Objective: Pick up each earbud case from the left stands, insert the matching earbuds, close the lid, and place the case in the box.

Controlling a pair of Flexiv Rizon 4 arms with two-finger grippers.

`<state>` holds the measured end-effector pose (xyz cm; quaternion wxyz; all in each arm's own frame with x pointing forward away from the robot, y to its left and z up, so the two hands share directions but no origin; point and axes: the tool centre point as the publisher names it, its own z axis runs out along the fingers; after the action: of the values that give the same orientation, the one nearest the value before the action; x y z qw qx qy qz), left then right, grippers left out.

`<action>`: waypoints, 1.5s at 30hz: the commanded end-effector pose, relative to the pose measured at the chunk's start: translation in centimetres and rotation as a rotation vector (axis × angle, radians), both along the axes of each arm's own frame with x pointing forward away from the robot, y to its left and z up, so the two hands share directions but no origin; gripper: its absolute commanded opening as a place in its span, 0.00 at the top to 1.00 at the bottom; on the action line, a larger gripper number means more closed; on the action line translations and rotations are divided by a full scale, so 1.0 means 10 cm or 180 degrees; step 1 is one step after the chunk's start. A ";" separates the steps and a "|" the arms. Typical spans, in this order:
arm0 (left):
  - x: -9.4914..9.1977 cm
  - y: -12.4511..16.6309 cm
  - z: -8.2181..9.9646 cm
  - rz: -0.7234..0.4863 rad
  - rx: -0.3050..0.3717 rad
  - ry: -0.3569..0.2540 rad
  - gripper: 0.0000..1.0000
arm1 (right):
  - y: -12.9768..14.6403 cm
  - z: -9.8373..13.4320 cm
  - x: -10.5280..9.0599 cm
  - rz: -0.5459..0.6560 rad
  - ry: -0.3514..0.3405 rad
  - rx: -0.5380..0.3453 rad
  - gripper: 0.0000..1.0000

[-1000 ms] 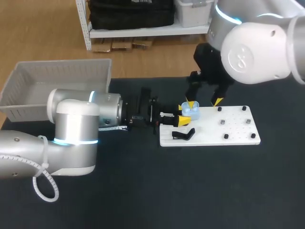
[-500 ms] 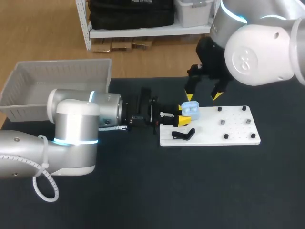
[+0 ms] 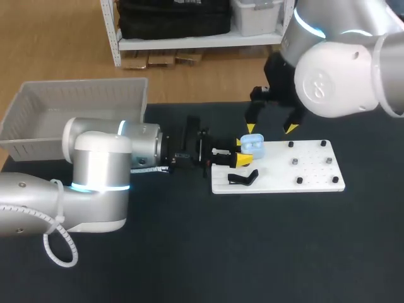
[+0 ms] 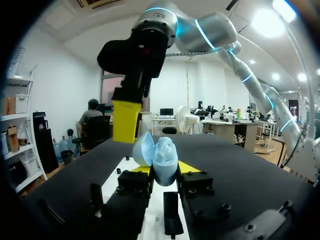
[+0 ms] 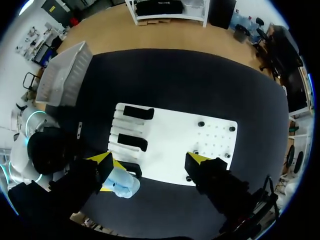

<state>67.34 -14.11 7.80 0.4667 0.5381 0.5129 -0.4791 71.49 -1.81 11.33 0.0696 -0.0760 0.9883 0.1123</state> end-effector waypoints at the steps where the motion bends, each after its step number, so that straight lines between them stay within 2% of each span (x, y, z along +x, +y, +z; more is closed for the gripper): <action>1: 0.01 -0.01 0.00 -0.0004 0.0000 0.0001 1.00 | -0.01 -0.04 0.06 -0.0027 0.0083 -0.0006 0.07; 10: 0.01 -0.01 0.00 -0.0004 0.0000 0.0001 1.00 | -0.10 -0.05 -0.12 -0.0056 0.0302 0.0034 0.07; 19: 0.01 -0.01 0.00 -0.0004 0.0000 0.0001 1.00 | -0.12 -0.07 -0.30 -0.0024 0.0398 0.0024 0.05; 22: 0.01 -0.01 0.00 -0.0004 0.0000 0.0001 1.00 | -0.14 -0.03 -0.30 -0.0040 0.0292 0.0065 0.07; 24: 0.01 -0.01 0.00 -0.0004 0.0000 0.0001 1.00 | -0.18 0.06 -0.27 -0.0085 0.0175 0.0163 0.05; 25: 0.01 -0.01 0.00 -0.0004 0.0000 0.0001 1.00 | -0.20 0.11 -0.25 -0.0105 0.0120 0.0204 0.00; 28: 0.00 0.03 0.03 0.0009 0.0031 -0.0014 1.00 | -0.29 0.32 -0.23 -0.0169 -0.0078 0.0371 0.00; 31: -0.01 0.17 0.17 0.0057 0.0107 -0.0072 1.00 | -0.36 0.48 -0.24 -0.0230 -0.0162 0.0552 0.00; 36: -0.05 0.50 0.47 0.0199 0.0318 -0.0214 1.00 | -0.36 0.48 -0.24 -0.0230 -0.0162 0.0552 0.00; 41: -0.05 1.07 0.81 0.0537 0.0744 -0.0347 1.00 | -0.36 0.48 -0.24 -0.0230 -0.0162 0.0552 0.00; 45: 0.07 1.51 0.87 0.0872 0.1022 -0.0308 1.00 | -0.36 0.48 -0.24 -0.0230 -0.0162 0.0552 0.00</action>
<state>70.21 -4.10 13.90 0.4627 0.5664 0.5821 -0.3554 69.38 -5.35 16.13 0.0958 -0.0398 0.9755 0.1942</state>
